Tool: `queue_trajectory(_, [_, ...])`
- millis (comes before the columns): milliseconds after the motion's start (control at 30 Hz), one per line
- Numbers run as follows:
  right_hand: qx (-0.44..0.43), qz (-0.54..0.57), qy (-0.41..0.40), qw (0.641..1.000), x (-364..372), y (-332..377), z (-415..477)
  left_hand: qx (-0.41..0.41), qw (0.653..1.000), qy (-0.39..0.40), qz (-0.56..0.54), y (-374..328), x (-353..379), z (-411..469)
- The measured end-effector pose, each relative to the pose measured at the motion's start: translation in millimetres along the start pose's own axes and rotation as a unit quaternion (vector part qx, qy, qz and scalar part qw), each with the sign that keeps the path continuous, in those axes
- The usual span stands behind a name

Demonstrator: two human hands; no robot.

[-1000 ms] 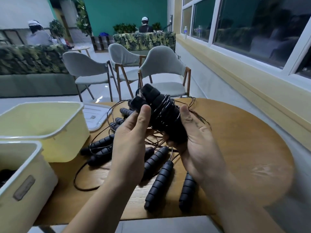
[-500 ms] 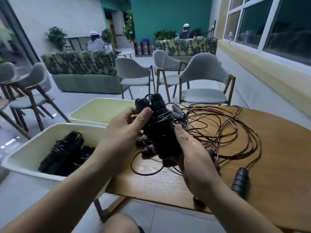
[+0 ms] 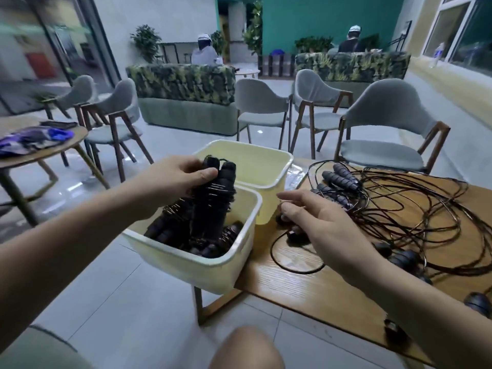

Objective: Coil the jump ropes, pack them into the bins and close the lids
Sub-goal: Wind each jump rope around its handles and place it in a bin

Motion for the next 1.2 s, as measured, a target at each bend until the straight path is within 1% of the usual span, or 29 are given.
queue_trajectory(67, [-0.006, -0.027, 0.007, 1.000, 6.4, 1.2, 8.0, -0.009, 0.998, 0.030, 0.061, 16.9, 5.4, 4.3])
queue_trajectory(133, [-0.011, -0.045, 0.016, 0.999, 14.3, 2.4, 15.4, -0.007, 0.988, 0.052, 0.145, 30.3, 10.8, 11.1])
queue_trajectory(167, [-0.014, -0.057, 0.021, 0.998, 17.8, 3.1, 18.5, -0.004, 0.980, 0.056, 0.190, 35.2, 12.1, 14.8])
queue_trajectory(233, [-0.018, -0.079, 0.027, 0.996, 24.9, 2.0, 24.1, 0.015, 0.968, 0.038, 0.247, 40.6, 13.0, 21.0])
queue_trajectory(333, [-0.018, -0.107, 0.032, 0.994, 34.8, -2.0, 30.2, 0.050, 0.963, 0.017, 0.264, 36.6, 19.6, 23.6])
queue_trajectory(467, [-0.013, -0.145, 0.017, 0.989, 39.6, -7.1, 39.5, 0.059, 0.954, 0.028, 0.294, 38.0, 35.4, 27.3])
queue_trajectory(500, [0.001, -0.144, 0.009, 0.990, 39.0, -10.1, 42.2, 0.057, 0.948, 0.033, 0.311, 39.9, 38.0, 28.7])
queue_trajectory(567, [0.056, -0.120, -0.008, 0.991, 38.3, -21.3, 46.2, 0.054, 0.929, 0.045, 0.363, 44.1, 41.1, 30.1])
queue_trajectory(667, [0.157, -0.019, -0.009, 0.987, 48.5, -42.5, 46.5, 0.083, 0.882, 0.026, 0.463, 39.4, 38.2, 31.8])
queue_trajectory(700, [0.180, 0.006, 0.002, 0.984, 54.6, -47.9, 45.9, 0.089, 0.876, 0.021, 0.474, 36.8, 37.4, 32.5])
queue_trajectory(767, [0.212, 0.031, 0.037, 0.976, 68.9, -55.0, 43.6, 0.094, 0.877, 0.021, 0.471, 34.0, 35.4, 33.0])
queue_trajectory(800, [0.226, 0.035, 0.054, 0.972, 74.4, -58.4, 42.5, 0.098, 0.884, 0.018, 0.456, 32.2, 33.3, 33.2])
queue_trajectory(867, [0.262, 0.057, 0.085, 0.960, 84.1, -63.4, 37.5, 0.098, 0.911, 0.004, 0.400, 31.7, 24.9, 32.8])
queue_trajectory(933, [0.300, 0.101, 0.104, 0.943, 90.9, -65.8, 32.4, 0.098, 0.934, -0.003, 0.345, 33.0, 16.0, 31.0])
queue_trajectory(1033, [0.315, 0.132, 0.117, 0.932, 94.2, -60.5, 30.9, 0.101, 0.947, -0.019, 0.303, 29.3, 3.8, 26.1])
queue_trajectory(1200, [0.313, 0.150, 0.101, 0.932, 91.9, -54.3, 31.9, 0.089, 0.958, -0.035, 0.268, 17.3, -19.3, 15.4])
Point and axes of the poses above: each hand's wrist, its own z-axis towards the middle knuckle, its own x-axis out of the palm, y = z × x, the point moved 10 cm from there along z, towards the middle knuckle, and after that the axes turned 3 degrees about z, right-handed, at the moved point
